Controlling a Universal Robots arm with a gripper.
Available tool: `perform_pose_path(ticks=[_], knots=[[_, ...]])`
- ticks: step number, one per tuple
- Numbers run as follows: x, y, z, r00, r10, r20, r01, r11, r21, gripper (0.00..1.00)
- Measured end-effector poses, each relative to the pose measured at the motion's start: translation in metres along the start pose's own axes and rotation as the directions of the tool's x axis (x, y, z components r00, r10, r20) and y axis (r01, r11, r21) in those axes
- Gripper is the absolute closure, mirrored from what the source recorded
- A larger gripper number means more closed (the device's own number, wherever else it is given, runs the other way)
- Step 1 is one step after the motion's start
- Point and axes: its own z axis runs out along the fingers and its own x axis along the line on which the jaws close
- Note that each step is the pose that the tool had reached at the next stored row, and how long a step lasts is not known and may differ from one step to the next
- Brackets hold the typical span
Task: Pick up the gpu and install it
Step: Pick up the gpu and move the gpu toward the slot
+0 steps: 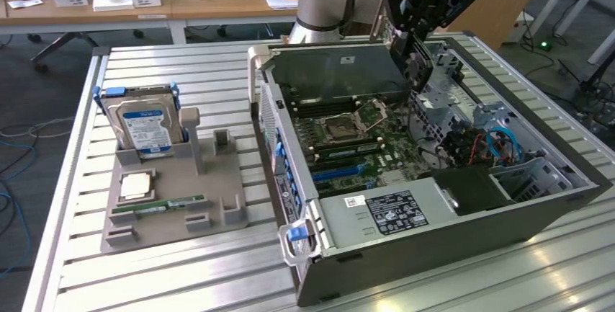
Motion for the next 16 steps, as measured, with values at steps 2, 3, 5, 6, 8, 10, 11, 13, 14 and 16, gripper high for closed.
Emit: perform_pose_path(ticks=[2, 3, 5, 6, 8, 10, 11, 13, 14, 16], knots=[[0.0, 0.0, 0.0, 1.0, 0.0, 0.0, 0.0, 1.0, 0.0, 0.74], [0.0, 0.0, 0.0, 1.0, 0.0, 0.0, 0.0, 1.0, 0.0, 0.74], [0.0, 0.0, 0.0, 1.0, 0.0, 0.0, 0.0, 1.0, 0.0001, 0.74], [-0.001, 0.0, 0.0, 1.0, 0.0, 0.0, 0.0, 1.0, 0.0001, 0.74], [-0.003, 0.0001, 0.0, 1.0, 0.0, -0.0001, 0.0, 1.0, 0.0, 0.74], [-0.005, 0.0002, 0.0001, 1.0, 0.0, 0.0, 0.0, 1.0, -0.0003, 0.74], [-0.007, 0.0002, 0.0002, 1.0, 0.0, 0.0, 0.0, 1.0, -0.0004, 0.74], [-0.01, 0.0004, 0.0002, 1.0, 0.0, -0.0001, 0.0, 1.0, -0.0005, 0.74], [-0.012, 0.0004, 0.0003, 1.0, 0.0, 0.0, 0.0, 1.0, -0.0007, 0.74], [-0.016, 0.0006, 0.0004, 1.0, 0.0, -0.0001, 0.0, 1.0, -0.001, 0.74]])
